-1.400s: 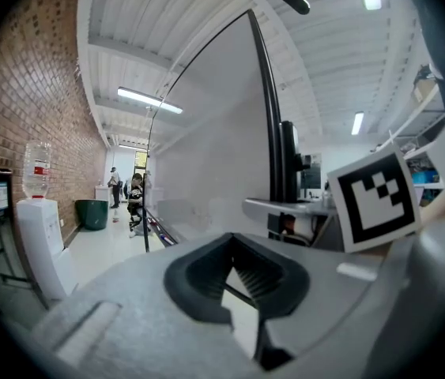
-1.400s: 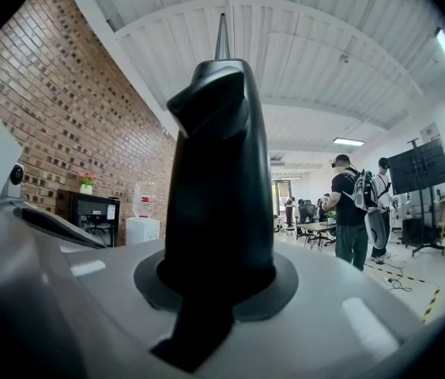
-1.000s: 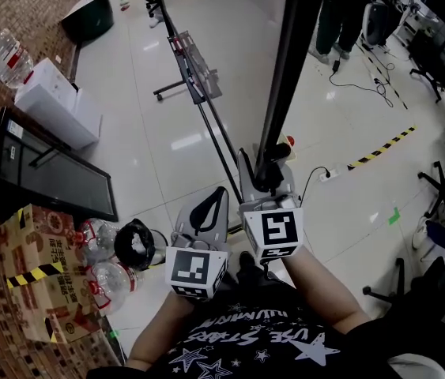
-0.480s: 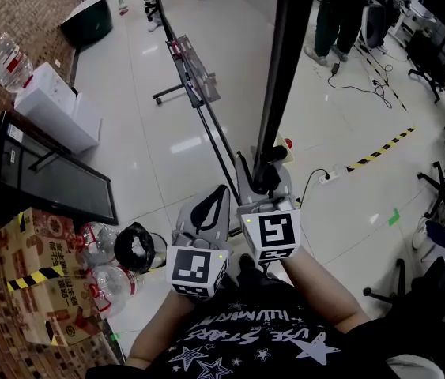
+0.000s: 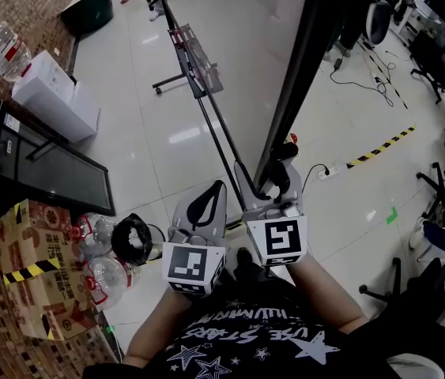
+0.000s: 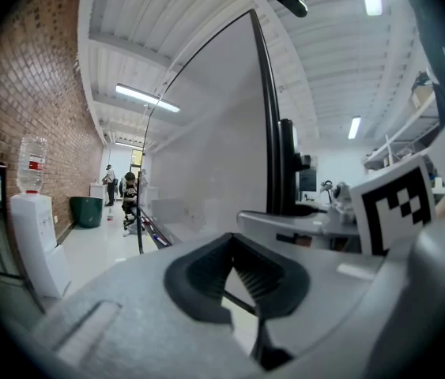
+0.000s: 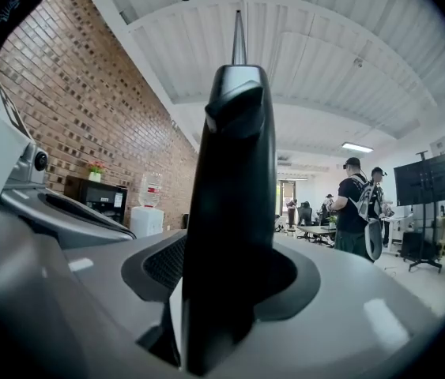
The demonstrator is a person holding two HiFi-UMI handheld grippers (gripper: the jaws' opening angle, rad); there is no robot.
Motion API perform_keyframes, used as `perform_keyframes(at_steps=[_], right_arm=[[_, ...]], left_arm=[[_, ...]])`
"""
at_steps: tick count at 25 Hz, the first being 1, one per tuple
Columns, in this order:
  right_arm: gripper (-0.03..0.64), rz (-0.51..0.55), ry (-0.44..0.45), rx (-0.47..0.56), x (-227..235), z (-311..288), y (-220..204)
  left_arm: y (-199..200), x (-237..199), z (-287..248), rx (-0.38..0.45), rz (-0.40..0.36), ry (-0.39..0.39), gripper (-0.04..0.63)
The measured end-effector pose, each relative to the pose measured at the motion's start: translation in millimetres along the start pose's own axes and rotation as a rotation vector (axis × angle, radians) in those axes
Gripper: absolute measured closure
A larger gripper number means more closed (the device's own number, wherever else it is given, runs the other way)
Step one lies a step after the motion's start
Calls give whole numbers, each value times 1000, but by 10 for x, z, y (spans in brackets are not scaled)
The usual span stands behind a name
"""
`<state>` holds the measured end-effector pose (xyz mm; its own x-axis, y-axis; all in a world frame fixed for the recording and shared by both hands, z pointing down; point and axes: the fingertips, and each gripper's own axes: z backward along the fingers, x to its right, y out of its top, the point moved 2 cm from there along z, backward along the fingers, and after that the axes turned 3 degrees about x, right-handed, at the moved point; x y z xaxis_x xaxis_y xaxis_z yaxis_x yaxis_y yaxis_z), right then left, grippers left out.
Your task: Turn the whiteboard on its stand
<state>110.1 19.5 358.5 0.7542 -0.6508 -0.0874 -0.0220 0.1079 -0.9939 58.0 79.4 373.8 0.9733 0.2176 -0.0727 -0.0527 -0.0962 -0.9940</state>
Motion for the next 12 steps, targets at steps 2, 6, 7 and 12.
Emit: perform_keyframes(at_steps=[2, 6, 7, 12], right_arm=[[391, -6, -13, 0, 45, 57, -6], [380, -27, -23, -9, 104, 146, -45], [380, -31, -25, -17, 105, 177, -55], [382, -34, -28, -36, 35, 349, -22]], left_arm=[[-6, -11, 9, 1, 0, 2, 589], [-16, 15, 14, 1, 10, 3, 589], [-15, 34, 17, 3, 11, 0, 590], [-14, 55, 67, 8, 9, -14, 589]])
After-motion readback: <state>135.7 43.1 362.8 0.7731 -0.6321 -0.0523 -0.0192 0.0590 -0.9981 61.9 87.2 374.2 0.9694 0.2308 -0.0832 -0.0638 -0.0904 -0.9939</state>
